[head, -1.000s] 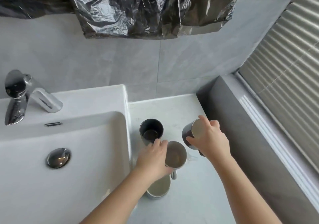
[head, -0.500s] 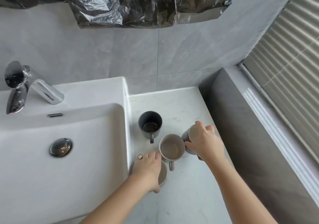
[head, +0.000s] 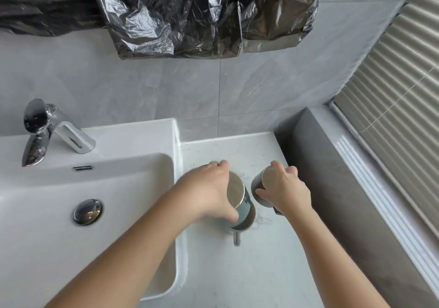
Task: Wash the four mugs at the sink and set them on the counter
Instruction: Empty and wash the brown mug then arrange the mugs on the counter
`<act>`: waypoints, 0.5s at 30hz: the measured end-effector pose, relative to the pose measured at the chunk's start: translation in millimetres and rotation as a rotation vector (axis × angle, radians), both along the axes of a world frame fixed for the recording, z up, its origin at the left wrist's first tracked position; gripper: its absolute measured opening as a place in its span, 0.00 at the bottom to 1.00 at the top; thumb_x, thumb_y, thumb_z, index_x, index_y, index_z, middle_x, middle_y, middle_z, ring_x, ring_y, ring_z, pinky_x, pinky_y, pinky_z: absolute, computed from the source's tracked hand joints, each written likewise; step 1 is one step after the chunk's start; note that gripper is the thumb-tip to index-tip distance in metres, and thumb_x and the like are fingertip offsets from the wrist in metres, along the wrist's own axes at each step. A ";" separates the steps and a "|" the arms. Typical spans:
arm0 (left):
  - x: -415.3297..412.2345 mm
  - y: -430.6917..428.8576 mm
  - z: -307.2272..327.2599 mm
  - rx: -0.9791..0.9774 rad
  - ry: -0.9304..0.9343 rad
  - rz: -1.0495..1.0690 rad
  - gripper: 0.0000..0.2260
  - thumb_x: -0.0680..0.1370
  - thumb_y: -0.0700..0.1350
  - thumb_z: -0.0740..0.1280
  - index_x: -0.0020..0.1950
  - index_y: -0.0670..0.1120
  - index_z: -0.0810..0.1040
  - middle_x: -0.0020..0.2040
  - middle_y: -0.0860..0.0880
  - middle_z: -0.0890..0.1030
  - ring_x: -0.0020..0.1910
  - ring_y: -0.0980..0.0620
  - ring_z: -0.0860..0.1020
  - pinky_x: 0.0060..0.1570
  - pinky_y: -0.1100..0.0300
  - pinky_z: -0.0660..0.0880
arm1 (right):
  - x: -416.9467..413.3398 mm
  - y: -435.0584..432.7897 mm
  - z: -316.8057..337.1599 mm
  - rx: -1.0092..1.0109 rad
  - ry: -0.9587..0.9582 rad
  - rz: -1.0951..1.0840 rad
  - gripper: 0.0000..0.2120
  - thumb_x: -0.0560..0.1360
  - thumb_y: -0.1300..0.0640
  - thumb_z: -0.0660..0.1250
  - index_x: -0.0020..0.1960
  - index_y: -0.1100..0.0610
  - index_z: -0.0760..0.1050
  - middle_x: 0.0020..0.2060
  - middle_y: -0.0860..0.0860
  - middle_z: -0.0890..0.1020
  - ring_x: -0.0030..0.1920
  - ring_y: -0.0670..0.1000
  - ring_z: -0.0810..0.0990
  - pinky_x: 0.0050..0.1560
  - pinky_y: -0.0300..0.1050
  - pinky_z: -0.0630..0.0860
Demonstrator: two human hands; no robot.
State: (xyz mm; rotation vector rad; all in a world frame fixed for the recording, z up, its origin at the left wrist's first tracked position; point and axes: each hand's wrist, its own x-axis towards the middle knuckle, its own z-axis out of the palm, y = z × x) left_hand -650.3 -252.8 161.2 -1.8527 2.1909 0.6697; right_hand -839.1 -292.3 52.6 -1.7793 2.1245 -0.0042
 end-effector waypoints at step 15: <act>-40.4 -168.7 -73.0 -0.025 0.124 0.473 0.38 0.67 0.59 0.71 0.69 0.44 0.60 0.63 0.44 0.70 0.60 0.43 0.73 0.43 0.57 0.69 | 0.2 -99.0 -12.3 0.031 0.014 -0.027 0.34 0.71 0.43 0.70 0.71 0.48 0.60 0.51 0.51 0.65 0.49 0.59 0.80 0.43 0.46 0.73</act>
